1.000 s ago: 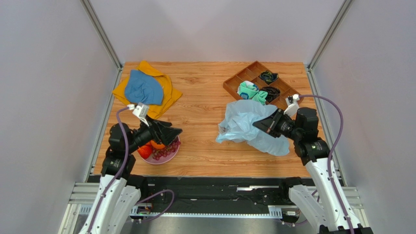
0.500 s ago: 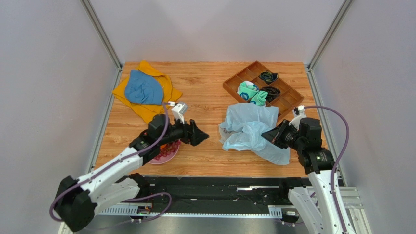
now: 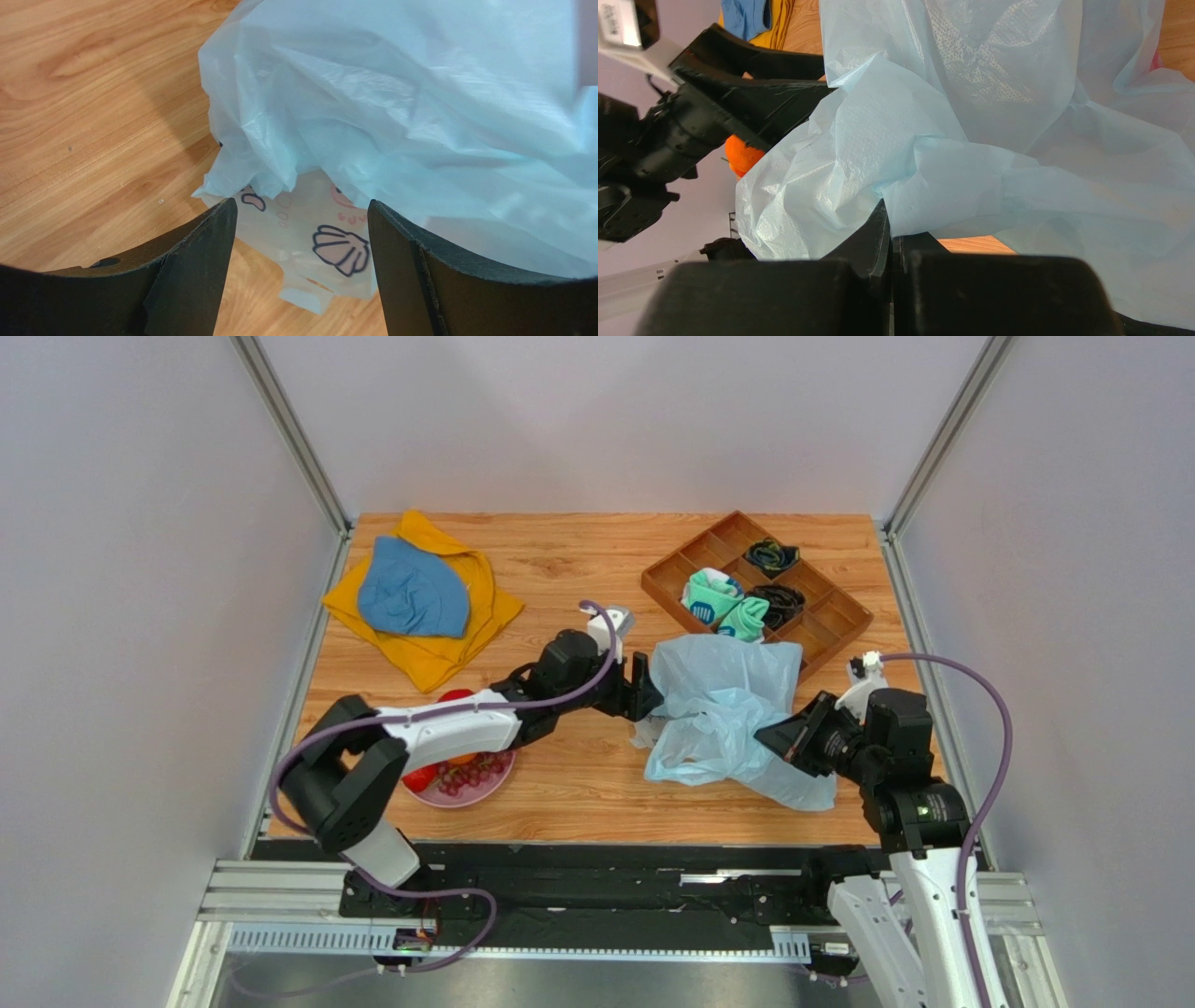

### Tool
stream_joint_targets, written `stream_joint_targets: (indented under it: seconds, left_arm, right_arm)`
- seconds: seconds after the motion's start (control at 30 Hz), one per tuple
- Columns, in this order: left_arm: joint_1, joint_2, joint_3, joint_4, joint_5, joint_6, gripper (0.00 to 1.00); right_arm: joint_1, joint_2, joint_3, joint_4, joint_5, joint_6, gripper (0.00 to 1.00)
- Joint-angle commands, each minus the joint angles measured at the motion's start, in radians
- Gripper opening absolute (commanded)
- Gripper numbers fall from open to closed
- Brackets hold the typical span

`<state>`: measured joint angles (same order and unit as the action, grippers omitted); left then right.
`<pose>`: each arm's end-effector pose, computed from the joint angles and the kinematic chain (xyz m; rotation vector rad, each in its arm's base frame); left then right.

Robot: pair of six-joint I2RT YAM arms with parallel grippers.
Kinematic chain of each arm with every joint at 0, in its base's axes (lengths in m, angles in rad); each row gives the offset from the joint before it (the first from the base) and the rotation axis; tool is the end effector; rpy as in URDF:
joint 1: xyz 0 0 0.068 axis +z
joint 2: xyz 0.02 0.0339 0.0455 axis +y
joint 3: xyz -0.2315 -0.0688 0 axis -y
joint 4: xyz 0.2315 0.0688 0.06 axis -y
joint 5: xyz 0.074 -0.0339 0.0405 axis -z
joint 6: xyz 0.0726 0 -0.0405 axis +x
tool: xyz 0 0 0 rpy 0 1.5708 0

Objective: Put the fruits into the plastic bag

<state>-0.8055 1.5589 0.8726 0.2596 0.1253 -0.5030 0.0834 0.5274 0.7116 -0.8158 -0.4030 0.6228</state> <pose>0.2479 -0.2712 0.1843 0.4052 2.0889 -0.9389 0.1473 0.0409 0.2483 0.3761 2.2392 0.8292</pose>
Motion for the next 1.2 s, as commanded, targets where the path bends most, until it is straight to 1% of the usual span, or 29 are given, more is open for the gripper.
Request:
stream_joint_targets:
  seconds: [0.0, 0.27, 0.47, 0.57, 0.6, 0.67, 0.7, 0.77, 0.87, 1.03, 1.07, 1.13, 1.17]
  left_arm:
    - [-0.018, 0.111, 0.062, 0.059, -0.047, 0.021, 0.77]
    - [-0.040, 0.205, 0.114, 0.078, -0.115, 0.037, 0.78]
    - [-0.043, 0.297, 0.161, 0.147, -0.082, 0.044, 0.76]
    - [-0.047, 0.325, 0.174, 0.196, -0.064, 0.046, 0.53]
    - [-0.049, 0.322, 0.174, 0.204, -0.059, 0.049, 0.40]
    - [-0.052, 0.300, 0.152, 0.224, -0.065, 0.055, 0.26]
    - [-0.052, 0.261, 0.135, 0.234, -0.076, 0.057, 0.13]
    - [-0.052, 0.204, 0.069, 0.265, -0.118, 0.064, 0.00]
    - [-0.052, 0.023, -0.010, 0.260, -0.124, 0.096, 0.00]
    - [-0.052, -0.196, -0.096, 0.123, -0.122, 0.136, 0.00]
    - [-0.052, -0.265, -0.110, 0.104, -0.124, 0.141, 0.00]
    - [-0.052, -0.337, -0.141, 0.023, -0.124, 0.141, 0.00]
    - [-0.052, -0.409, -0.152, -0.005, -0.124, 0.141, 0.00]
  right_arm:
    - [-0.005, -0.023, 0.052, -0.026, -0.023, -0.020, 0.00]
    - [-0.004, -0.032, 0.055, -0.033, -0.045, -0.015, 0.00]
    - [-0.007, -0.046, 0.057, -0.042, -0.053, -0.012, 0.00]
    - [-0.004, -0.047, 0.061, -0.048, -0.053, -0.014, 0.00]
    - [-0.004, -0.046, 0.063, -0.049, -0.050, -0.018, 0.00]
    - [-0.004, -0.040, 0.065, -0.052, -0.042, -0.026, 0.00]
    - [-0.005, -0.037, 0.065, -0.054, -0.040, -0.031, 0.00]
    - [-0.005, -0.027, 0.065, -0.051, -0.030, -0.037, 0.00]
    - [-0.004, -0.007, 0.069, -0.045, -0.017, -0.054, 0.00]
    - [-0.004, 0.019, 0.097, -0.039, 0.021, -0.084, 0.00]
    - [-0.005, 0.022, 0.100, -0.036, 0.027, -0.089, 0.00]
    - [-0.005, 0.031, 0.103, -0.031, 0.047, -0.090, 0.00]
    - [-0.004, 0.036, 0.103, -0.026, 0.053, -0.097, 0.00]
